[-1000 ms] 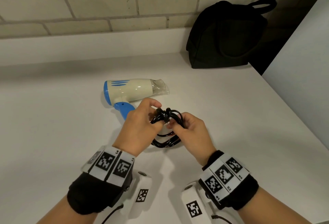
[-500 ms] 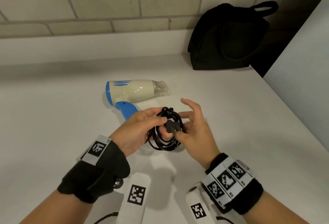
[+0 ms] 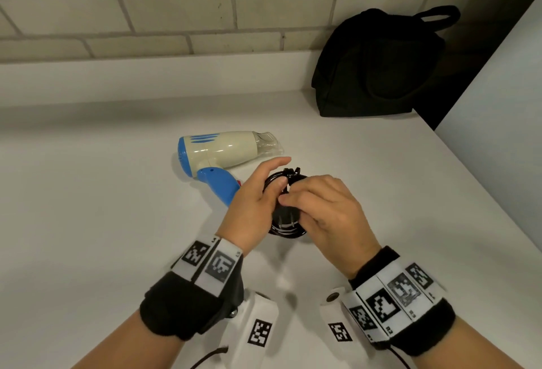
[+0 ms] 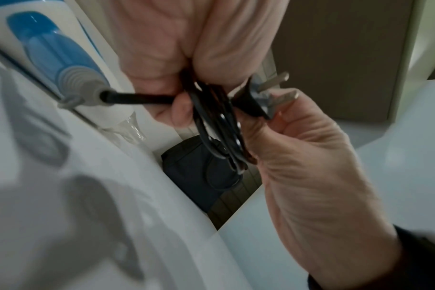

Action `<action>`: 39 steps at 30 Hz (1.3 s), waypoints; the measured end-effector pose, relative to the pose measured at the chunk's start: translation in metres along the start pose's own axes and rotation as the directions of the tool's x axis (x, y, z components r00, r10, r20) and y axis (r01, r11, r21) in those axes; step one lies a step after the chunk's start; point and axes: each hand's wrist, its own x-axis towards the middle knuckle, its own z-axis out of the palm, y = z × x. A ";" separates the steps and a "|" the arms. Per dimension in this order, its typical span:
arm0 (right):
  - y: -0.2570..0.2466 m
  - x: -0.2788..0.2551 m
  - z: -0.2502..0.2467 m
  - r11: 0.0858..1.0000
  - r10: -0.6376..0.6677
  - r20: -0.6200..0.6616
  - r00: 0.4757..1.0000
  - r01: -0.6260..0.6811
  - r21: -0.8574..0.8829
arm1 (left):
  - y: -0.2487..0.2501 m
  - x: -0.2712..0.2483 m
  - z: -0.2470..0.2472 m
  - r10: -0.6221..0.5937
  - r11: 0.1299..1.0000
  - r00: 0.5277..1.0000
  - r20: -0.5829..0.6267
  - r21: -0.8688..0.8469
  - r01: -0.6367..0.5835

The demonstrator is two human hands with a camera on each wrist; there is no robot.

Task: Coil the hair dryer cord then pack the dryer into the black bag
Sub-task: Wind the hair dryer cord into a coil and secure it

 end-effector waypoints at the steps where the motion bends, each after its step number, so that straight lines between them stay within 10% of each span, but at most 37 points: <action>1: 0.000 -0.001 0.000 1.000 -0.002 0.021 1.000 0.001 0.019 | 0.000 0.002 0.001 -0.002 1.000 1.000 -0.010 -0.029 0.002; 11: -0.006 -0.010 -0.012 0.994 -0.111 0.101 0.989 0.109 0.031 | -0.013 0.007 0.017 0.140 0.982 0.984 -0.115 0.142 -0.123; 17: -0.006 -0.004 -0.021 0.906 0.133 0.110 0.985 -0.166 0.389 | -0.021 -0.005 0.017 0.296 0.898 0.955 0.033 0.332 -0.290; 22: 0.009 0.029 -0.030 0.491 0.616 0.201 0.762 -0.571 0.658 | -0.015 -0.003 0.017 0.333 0.823 0.935 0.125 0.445 -0.352; 29: 0.026 0.035 -0.006 -0.096 0.677 0.659 0.327 -0.849 0.520 | -0.015 -0.010 0.012 0.240 0.893 0.963 0.119 0.362 -0.267; 36: 0.017 0.021 0.000 -0.152 0.659 0.704 0.266 -0.869 0.471 | -0.020 -0.003 0.003 0.314 0.814 0.947 0.069 0.494 -0.306; 39: 0.006 0.013 -0.005 -0.056 0.640 0.674 0.368 -0.853 0.519 | -0.019 0.005 -0.002 0.320 0.801 0.947 -0.003 0.535 -0.269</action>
